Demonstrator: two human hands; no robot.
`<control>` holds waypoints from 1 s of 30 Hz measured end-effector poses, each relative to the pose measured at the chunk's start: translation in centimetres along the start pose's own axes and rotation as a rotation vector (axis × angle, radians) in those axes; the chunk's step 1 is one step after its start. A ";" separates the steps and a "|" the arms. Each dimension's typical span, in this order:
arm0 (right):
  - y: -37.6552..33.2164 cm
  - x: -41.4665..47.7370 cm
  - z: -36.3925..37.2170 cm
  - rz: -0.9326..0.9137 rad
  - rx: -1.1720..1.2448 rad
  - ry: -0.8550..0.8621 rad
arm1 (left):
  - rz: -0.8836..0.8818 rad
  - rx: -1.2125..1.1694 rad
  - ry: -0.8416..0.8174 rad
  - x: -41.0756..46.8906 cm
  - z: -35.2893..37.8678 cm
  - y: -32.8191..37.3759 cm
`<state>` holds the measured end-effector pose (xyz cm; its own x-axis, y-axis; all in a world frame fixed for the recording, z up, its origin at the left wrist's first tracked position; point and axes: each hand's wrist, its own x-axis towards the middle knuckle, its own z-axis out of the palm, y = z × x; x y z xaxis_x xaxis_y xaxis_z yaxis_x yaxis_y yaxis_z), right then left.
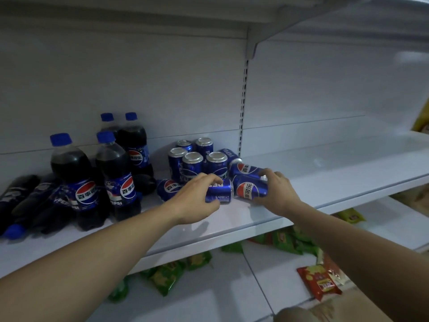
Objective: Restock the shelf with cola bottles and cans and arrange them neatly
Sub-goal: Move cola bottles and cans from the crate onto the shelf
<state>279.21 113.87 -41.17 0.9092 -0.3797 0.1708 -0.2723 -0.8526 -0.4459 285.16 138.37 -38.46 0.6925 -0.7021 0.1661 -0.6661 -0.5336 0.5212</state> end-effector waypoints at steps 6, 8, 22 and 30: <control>-2.7 -3.3 -3.7 -0.135 -0.256 0.020 | 0.081 -0.059 0.143 -2.7 -3.2 1.7; -5.3 -4.7 -4.0 -0.253 -0.310 0.047 | 0.117 -0.069 0.238 -4.4 -4.5 2.0; -37.6 -19.6 12.3 -1.219 -0.258 -0.206 | -0.333 -0.570 1.207 -36.8 -15.7 -6.4; -54.9 -40.0 22.8 -1.754 -0.154 -0.451 | -0.770 -0.392 1.754 -66.2 -16.0 -6.3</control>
<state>264.98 184.03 -43.59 0.1418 0.9878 0.0651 0.9882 -0.1451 0.0494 247.99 195.79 -39.36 0.3868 0.8923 0.2327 -0.2194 -0.1560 0.9631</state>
